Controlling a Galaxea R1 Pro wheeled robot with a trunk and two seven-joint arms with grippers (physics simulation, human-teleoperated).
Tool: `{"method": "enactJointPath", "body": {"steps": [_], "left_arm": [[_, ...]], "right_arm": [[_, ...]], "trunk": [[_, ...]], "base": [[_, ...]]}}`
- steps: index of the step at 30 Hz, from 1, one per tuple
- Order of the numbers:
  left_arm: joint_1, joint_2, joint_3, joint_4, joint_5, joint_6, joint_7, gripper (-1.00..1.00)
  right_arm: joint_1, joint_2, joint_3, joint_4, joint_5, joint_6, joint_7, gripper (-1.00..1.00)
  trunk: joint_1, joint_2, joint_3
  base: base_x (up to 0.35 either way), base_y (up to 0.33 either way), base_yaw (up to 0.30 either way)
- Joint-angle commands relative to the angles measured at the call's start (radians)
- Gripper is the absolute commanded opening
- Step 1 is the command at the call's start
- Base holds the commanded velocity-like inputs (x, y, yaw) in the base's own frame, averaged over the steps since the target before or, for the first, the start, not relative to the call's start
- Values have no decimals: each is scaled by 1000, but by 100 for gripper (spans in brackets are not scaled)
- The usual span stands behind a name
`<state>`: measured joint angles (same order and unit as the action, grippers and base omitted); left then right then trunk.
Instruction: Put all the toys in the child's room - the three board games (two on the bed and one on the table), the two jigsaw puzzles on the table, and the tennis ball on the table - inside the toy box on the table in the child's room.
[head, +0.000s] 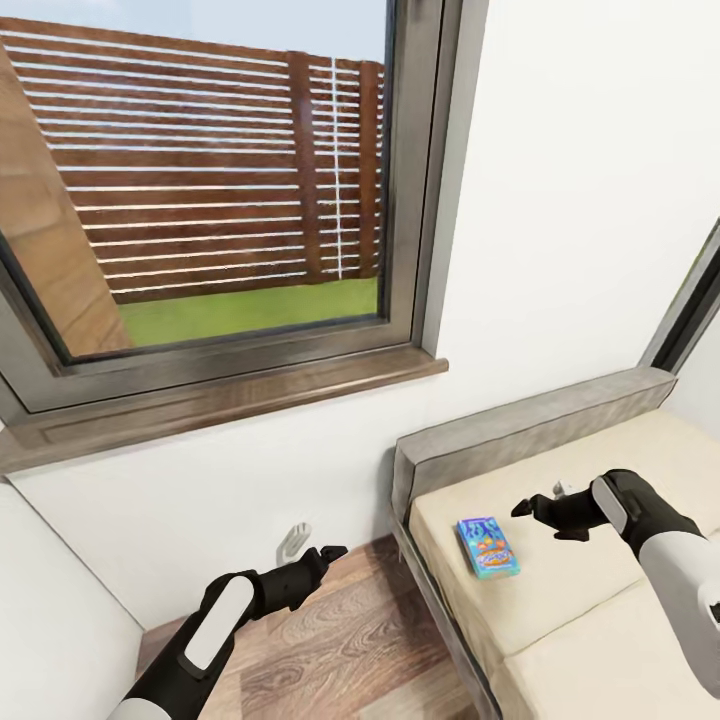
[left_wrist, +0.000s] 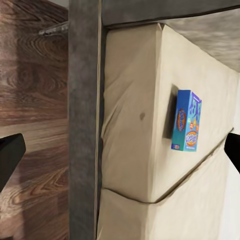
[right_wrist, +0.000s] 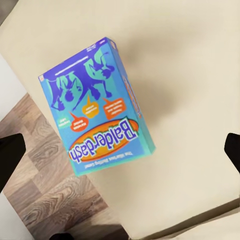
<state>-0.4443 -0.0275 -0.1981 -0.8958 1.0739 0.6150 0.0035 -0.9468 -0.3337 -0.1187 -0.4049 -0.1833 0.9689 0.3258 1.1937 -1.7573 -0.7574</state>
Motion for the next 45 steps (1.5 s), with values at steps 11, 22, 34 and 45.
{"method": "enactJointPath", "body": {"steps": [11, 22, 34, 45], "left_arm": [[-1, -1, 0, 0, 2, 5, 0, 100], [-1, -1, 0, 0, 0, 5, 0, 100], [-1, -1, 0, 0, 0, 5, 2, 100], [-1, 0, 0, 0, 0, 2, 4, 100]], "right_arm": [[-2, 1, -5, -7, 0, -20, 5, 100], [-3, 2, -4, -8, -1, -125, 5, 100], [-3, 2, 3, -9, -1, -160, 6, 100], [-3, 2, 5, -9, -1, -161, 7, 100]], "trunk": [[42, -78, -35], [84, -155, -70], [130, -239, -108], [146, -267, -120]], "base": [[0, 0, 0], [0, 0, 0], [0, 0, 0], [0, 0, 0]]}}
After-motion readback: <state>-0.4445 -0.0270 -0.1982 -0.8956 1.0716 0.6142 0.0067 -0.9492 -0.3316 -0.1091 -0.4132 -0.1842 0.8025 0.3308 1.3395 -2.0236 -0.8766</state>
